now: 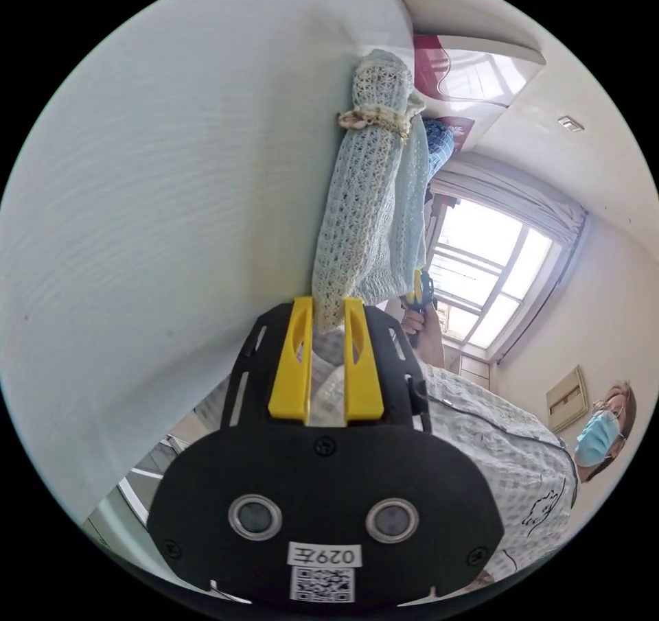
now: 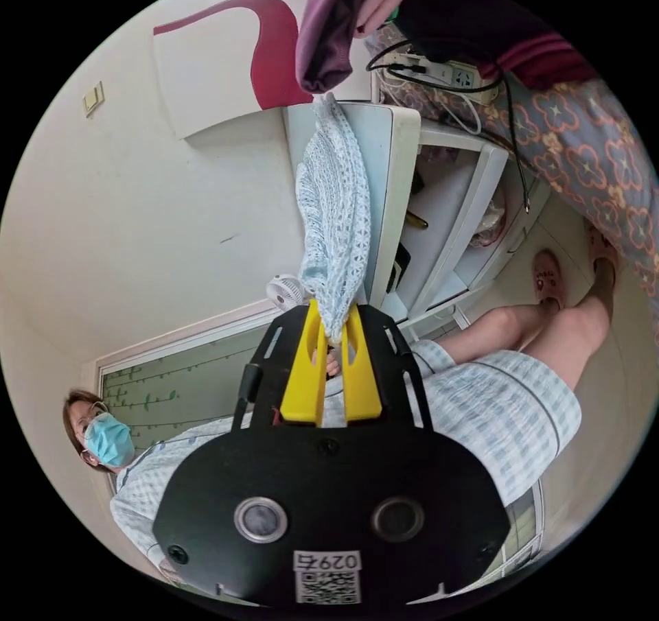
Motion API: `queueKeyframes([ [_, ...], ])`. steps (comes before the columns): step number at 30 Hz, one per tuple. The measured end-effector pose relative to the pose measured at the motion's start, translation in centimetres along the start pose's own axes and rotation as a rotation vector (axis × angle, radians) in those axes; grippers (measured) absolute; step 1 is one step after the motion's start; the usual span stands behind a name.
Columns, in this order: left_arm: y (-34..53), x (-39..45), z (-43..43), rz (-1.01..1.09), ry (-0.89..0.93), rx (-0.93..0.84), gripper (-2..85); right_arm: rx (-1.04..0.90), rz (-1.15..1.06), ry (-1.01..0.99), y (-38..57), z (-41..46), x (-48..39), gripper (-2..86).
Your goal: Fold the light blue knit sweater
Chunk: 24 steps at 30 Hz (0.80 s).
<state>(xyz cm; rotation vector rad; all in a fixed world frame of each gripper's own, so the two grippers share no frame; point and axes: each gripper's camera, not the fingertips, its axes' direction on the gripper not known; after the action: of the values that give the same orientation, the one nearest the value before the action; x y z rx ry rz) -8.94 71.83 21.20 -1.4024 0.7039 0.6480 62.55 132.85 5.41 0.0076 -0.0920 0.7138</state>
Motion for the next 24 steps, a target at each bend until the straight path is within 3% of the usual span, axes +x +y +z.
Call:
queueKeyframes([
  [3,2.1,1.7,1.2,-0.001,-0.048,-0.053,5.5,-0.1,0.021,0.05,1.1,-1.4,-1.2,1.0],
  [6,4.7,5.6,0.5,0.047,-0.049,-0.042,4.9,-0.177,-0.053,-0.043,2.2,-2.7,-4.2,0.8],
  [15,4.5,23.6,-3.3,0.391,-0.136,0.172,4.8,-0.305,-0.415,-0.105,-4.9,-7.6,-18.3,0.3],
  [24,-4.6,44.1,1.5,0.854,-0.197,0.255,4.7,-0.089,-0.881,0.054,-7.7,-22.2,-34.2,0.2],
])
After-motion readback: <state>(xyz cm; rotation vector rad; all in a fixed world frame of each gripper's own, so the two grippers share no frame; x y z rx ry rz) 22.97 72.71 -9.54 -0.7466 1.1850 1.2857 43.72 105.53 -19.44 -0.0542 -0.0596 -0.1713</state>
